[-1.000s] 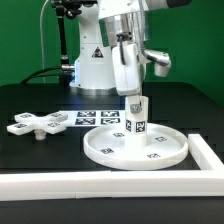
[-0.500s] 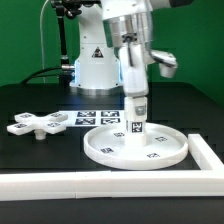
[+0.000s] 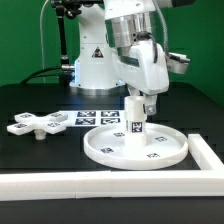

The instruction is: Assemble round table

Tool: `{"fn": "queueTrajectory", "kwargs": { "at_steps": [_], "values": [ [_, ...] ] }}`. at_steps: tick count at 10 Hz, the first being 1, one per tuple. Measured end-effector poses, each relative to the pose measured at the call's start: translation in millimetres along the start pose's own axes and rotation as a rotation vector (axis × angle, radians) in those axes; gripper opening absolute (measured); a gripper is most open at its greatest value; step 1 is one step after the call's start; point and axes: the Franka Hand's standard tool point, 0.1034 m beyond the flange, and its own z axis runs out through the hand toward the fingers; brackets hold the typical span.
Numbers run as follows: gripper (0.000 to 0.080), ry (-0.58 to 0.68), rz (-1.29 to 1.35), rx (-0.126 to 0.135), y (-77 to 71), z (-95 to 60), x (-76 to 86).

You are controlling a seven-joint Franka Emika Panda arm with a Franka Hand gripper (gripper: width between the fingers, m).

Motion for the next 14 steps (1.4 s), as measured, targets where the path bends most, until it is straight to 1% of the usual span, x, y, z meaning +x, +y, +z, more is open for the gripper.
{"fn": "queueTrajectory", "kwargs": {
  "at_steps": [4, 8, 12, 14],
  "values": [
    [0.0648, 0.023, -0.522, -0.016, -3.0, -2.5, 3.7],
    [0.0648, 0.021, -0.801, -0.02, -2.4, -2.5, 5.0],
    [0.0648, 0.037, -1.328, -0.037, -4.3, -4.5, 9.9],
    [0.0648, 0.037, -1.46, -0.046, -3.9, -4.6, 11.0]
  ]
}}
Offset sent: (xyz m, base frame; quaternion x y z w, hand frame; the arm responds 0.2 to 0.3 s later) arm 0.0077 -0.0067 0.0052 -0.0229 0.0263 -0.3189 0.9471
